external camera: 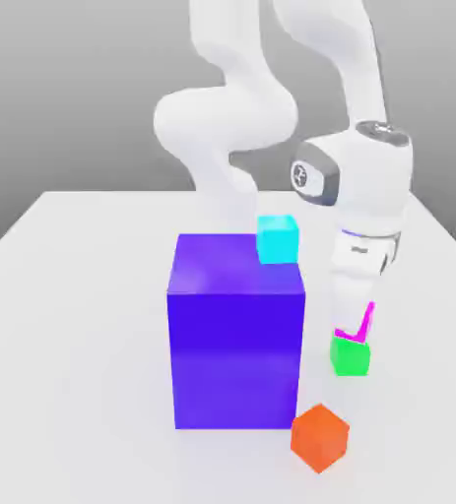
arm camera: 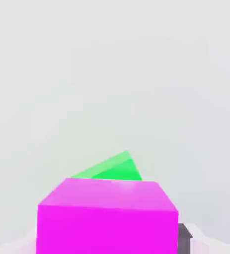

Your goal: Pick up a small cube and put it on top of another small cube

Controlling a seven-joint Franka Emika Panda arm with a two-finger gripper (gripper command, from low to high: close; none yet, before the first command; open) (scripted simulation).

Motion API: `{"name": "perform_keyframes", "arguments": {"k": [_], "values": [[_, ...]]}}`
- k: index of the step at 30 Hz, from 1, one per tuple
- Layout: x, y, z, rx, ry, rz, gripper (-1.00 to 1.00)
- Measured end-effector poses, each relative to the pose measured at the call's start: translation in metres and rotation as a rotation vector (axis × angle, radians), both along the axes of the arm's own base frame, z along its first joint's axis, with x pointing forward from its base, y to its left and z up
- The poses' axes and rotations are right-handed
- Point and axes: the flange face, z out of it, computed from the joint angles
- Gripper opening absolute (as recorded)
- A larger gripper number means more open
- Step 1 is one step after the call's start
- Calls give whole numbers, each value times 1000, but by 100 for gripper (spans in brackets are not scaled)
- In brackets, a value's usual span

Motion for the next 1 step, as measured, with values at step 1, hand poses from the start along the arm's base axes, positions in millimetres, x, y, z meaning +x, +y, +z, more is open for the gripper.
{"name": "perform_keyframes", "arguments": {"k": [1], "values": [[0, 0, 0, 0, 0, 0, 100]]}}
